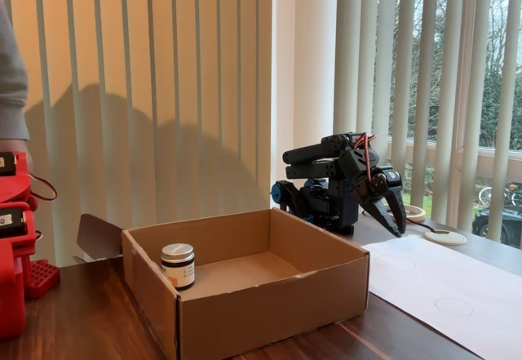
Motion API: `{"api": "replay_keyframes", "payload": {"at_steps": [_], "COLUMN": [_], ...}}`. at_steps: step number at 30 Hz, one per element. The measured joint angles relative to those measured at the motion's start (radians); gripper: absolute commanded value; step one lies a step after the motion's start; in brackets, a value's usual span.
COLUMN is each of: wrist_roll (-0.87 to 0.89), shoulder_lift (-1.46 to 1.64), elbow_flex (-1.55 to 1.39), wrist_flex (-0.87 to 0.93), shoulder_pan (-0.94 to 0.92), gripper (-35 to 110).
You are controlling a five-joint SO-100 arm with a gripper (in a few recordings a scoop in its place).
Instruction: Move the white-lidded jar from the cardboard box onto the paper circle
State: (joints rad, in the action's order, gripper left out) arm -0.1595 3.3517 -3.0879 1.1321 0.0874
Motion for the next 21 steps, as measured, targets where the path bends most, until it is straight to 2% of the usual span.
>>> {"api": "replay_keyframes", "payload": {"at_steps": [7,13,21], "wrist_roll": [0.0,-0.003,-0.075], "shoulder_lift": [0.0,0.0,0.0], "elbow_flex": [0.0,0.0,-0.054], "wrist_flex": [0.0,0.0,-0.153], "shoulder_pan": [0.0,0.008,-0.035], "gripper": [0,26,29]}}
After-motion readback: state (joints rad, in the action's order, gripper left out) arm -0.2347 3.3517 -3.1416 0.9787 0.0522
